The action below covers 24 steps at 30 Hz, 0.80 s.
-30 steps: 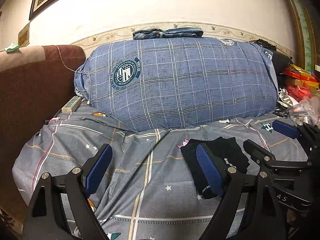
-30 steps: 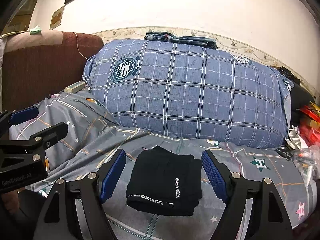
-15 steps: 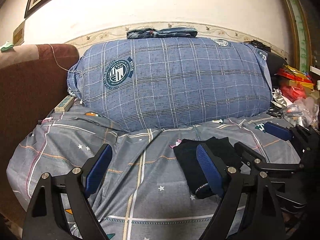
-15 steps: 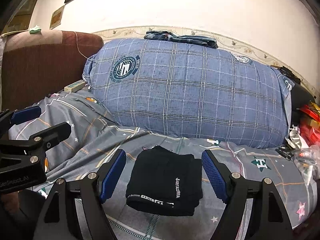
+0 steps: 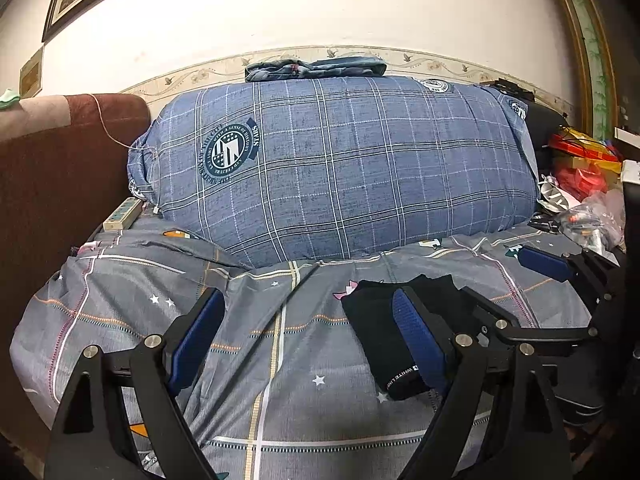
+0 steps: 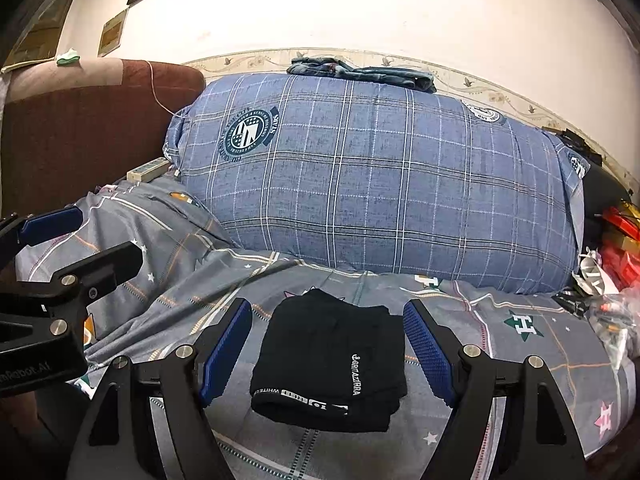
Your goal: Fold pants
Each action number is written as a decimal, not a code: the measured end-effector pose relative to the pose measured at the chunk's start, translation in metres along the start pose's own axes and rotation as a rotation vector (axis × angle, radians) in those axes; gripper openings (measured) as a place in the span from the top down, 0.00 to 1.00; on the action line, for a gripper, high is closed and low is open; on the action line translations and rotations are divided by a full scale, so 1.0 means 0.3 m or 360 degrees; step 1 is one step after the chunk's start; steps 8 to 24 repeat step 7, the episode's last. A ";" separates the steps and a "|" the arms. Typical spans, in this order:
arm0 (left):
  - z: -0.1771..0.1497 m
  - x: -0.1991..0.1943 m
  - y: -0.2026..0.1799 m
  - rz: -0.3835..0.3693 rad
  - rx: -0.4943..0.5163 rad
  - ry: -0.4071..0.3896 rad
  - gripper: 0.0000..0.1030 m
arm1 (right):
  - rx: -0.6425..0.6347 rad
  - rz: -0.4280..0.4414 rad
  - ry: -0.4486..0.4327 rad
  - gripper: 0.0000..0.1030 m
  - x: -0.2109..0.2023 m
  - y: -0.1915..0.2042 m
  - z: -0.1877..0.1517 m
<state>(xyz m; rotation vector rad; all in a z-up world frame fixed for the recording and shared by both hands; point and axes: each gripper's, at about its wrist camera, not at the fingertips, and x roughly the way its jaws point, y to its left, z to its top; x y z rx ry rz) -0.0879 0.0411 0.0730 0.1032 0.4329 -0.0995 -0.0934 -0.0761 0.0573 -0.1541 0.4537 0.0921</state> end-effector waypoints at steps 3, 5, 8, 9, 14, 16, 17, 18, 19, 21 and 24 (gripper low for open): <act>-0.005 0.003 0.006 -0.0040 -0.0024 -0.0010 0.15 | 0.0004 0.0004 0.0006 0.23 0.009 0.003 -0.003; -0.010 0.015 0.007 -0.0052 -0.0033 0.0008 0.15 | 0.0012 0.0008 0.0018 0.23 0.019 0.002 -0.008; -0.018 0.036 0.016 -0.0055 -0.0069 0.0039 0.15 | 0.0015 0.0005 0.0031 0.23 0.031 -0.001 -0.015; -0.018 0.036 0.016 -0.0055 -0.0069 0.0039 0.15 | 0.0015 0.0005 0.0031 0.23 0.031 -0.001 -0.015; -0.018 0.036 0.016 -0.0055 -0.0069 0.0039 0.15 | 0.0015 0.0005 0.0031 0.23 0.031 -0.001 -0.015; -0.018 0.036 0.016 -0.0055 -0.0069 0.0039 0.15 | 0.0015 0.0005 0.0031 0.23 0.031 -0.001 -0.015; -0.018 0.036 0.016 -0.0055 -0.0069 0.0039 0.15 | 0.0015 0.0005 0.0031 0.23 0.031 -0.001 -0.015; -0.018 0.036 0.016 -0.0055 -0.0069 0.0039 0.15 | 0.0015 0.0005 0.0031 0.23 0.031 -0.001 -0.015; -0.018 0.036 0.016 -0.0055 -0.0069 0.0039 0.15 | 0.0015 0.0005 0.0031 0.23 0.031 -0.001 -0.015; -0.018 0.036 0.016 -0.0055 -0.0069 0.0039 0.15 | 0.0015 0.0005 0.0031 0.23 0.031 -0.001 -0.015; -0.018 0.036 0.016 -0.0055 -0.0069 0.0039 0.15 | 0.0015 0.0005 0.0031 0.23 0.031 -0.001 -0.015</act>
